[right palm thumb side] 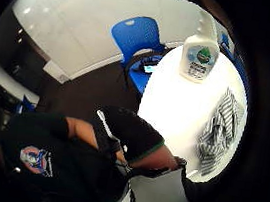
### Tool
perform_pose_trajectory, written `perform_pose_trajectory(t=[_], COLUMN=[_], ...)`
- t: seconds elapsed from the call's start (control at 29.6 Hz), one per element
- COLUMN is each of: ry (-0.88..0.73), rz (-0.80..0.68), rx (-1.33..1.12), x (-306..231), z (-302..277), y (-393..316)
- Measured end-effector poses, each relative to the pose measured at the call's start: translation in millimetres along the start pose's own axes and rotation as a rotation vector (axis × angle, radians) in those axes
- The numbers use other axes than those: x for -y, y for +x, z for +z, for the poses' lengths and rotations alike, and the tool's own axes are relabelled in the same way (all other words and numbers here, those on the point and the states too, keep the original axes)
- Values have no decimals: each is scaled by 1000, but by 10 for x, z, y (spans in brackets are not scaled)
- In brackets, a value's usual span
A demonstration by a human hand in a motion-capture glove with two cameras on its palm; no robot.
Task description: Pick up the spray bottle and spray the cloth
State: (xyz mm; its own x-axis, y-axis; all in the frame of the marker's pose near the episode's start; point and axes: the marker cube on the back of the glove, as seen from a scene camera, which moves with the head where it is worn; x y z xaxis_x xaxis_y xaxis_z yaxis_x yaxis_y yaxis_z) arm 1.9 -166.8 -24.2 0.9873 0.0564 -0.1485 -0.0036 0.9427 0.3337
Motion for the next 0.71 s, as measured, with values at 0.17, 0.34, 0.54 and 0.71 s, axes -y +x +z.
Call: perform_pose_trajectory(t=[0.17,0.34,0.54,0.71], ry=[-22,-41,-91,-91], rz=[-28,-51,-79,-121], rx=[6,30,68,58], x=[-213,-444,-699,-678], z=[-102,-199,-261,-199], y=[-61,-105,-235,-487])
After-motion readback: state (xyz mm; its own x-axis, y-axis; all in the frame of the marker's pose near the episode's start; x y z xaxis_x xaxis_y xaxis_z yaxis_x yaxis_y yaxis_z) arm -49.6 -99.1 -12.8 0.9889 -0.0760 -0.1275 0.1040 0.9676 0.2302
